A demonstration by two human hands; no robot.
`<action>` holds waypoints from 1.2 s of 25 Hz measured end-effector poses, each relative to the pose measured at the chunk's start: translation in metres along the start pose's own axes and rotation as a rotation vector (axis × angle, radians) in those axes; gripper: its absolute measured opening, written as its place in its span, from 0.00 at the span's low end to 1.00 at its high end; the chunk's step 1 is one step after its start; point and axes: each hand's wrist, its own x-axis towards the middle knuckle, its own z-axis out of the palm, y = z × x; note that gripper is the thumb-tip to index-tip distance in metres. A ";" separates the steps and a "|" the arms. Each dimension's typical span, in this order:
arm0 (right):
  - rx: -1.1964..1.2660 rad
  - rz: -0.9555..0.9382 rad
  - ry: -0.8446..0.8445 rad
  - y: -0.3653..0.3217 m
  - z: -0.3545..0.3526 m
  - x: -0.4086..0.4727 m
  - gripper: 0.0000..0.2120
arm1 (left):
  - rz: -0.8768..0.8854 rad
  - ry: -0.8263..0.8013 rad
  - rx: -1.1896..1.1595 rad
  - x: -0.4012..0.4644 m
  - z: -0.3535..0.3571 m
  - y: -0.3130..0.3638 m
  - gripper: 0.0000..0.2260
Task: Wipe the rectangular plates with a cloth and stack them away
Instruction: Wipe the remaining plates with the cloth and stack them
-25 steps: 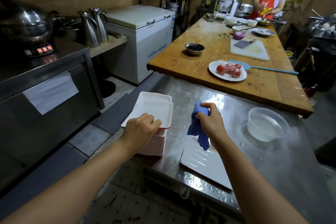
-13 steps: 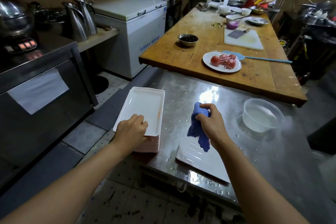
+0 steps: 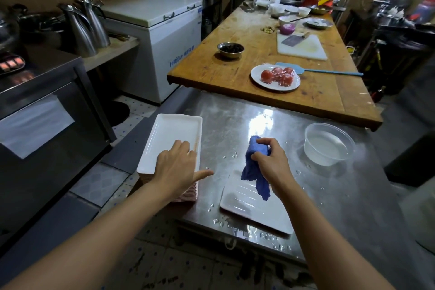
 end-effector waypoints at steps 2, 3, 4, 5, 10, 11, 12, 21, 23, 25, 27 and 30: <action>0.006 0.014 0.030 0.006 -0.007 -0.001 0.17 | 0.113 0.182 -0.171 0.003 -0.007 0.023 0.26; 0.013 0.024 0.056 0.011 -0.012 -0.002 0.17 | 0.153 0.227 -0.256 0.005 -0.007 0.036 0.22; 0.017 0.034 0.088 0.016 -0.018 -0.003 0.17 | 0.164 0.203 -0.331 0.007 -0.004 0.050 0.19; 0.008 0.045 0.123 0.023 -0.023 -0.004 0.17 | 0.141 0.140 -0.394 0.009 0.002 0.063 0.19; -0.091 0.088 0.297 0.069 -0.043 -0.013 0.15 | -0.091 -0.200 -0.504 0.020 0.051 0.094 0.19; -0.097 0.100 0.291 0.078 -0.044 -0.016 0.14 | -0.132 -0.262 -0.485 0.021 0.060 0.095 0.20; -0.105 0.120 0.266 0.089 -0.043 -0.018 0.13 | -0.161 -0.323 -0.468 0.022 0.069 0.097 0.22; -1.020 0.099 0.023 0.153 -0.034 -0.038 0.17 | -0.271 -0.493 -0.451 0.022 0.107 0.110 0.18; -1.006 0.086 0.040 0.155 -0.029 -0.039 0.12 | -0.289 -0.508 -0.450 0.021 0.112 0.109 0.15; -0.981 0.086 0.031 0.157 -0.024 -0.034 0.11 | -0.290 -0.534 -0.462 0.019 0.117 0.108 0.14; -0.967 0.097 0.056 0.158 -0.024 -0.021 0.11 | -0.301 -0.545 -0.498 0.019 0.121 0.108 0.13; -0.891 0.143 0.122 0.157 -0.023 0.003 0.13 | -0.305 -0.557 -0.536 0.021 0.125 0.108 0.14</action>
